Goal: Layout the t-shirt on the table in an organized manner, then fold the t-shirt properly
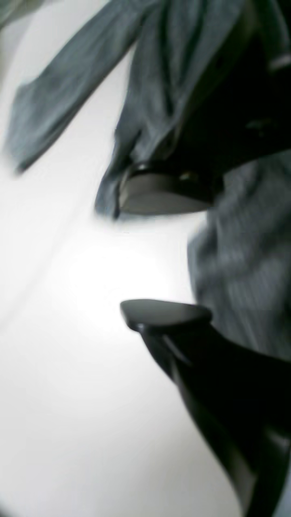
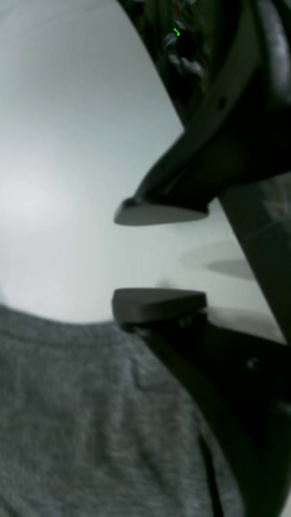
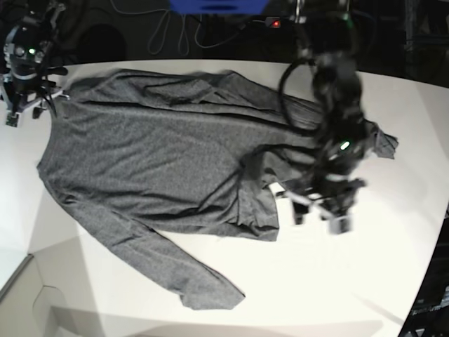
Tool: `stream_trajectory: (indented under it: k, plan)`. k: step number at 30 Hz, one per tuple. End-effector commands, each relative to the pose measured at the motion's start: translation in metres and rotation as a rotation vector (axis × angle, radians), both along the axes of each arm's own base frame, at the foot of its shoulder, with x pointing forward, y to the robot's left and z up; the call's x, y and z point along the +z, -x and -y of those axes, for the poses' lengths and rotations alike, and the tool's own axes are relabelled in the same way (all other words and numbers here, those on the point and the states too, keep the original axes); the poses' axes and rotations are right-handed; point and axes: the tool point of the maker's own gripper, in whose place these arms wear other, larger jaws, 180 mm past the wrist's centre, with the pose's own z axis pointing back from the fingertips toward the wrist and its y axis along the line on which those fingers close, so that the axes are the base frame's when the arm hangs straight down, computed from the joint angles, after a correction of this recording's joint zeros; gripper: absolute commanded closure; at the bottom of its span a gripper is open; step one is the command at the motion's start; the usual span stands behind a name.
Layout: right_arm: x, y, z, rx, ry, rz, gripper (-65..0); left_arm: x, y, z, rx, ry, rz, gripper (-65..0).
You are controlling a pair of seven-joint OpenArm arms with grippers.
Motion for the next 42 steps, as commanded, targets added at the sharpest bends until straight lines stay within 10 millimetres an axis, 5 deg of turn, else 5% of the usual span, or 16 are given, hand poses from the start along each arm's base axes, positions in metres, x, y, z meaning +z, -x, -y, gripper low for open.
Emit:
stream_trajectory:
  k: [1, 10, 27, 29, 37, 42]
  plan:
    - [0.010, -0.004, 0.007, 0.007, 0.034, 0.025, -26.1, 0.011, -0.020, 0.006, -0.003, 0.013, 0.037, -32.5]
    - [0.008, -0.003, 0.008, 0.004, 0.032, 0.019, -26.1, -0.039, -0.062, 0.044, -0.024, 0.100, -0.032, -32.6]
    - [0.008, -0.003, 0.008, 0.004, 0.032, 0.019, -26.1, -0.091, -0.050, 0.051, -0.021, 0.116, -0.133, -32.2]
    - [0.008, -0.003, 0.008, 0.004, 0.032, 0.019, -26.1, -0.098, -0.047, 0.053, -0.023, 0.118, -0.154, -26.8]
    - [0.008, -0.003, 0.008, 0.004, 0.032, 0.019, -26.1, -0.084, -0.057, 0.053, -0.014, 0.118, -0.076, 0.0]
    - [0.008, -0.001, 0.009, 0.001, 0.033, 0.017, -26.1, -0.044, -0.077, 0.051, -0.013, 0.110, 0.030, 0.0]
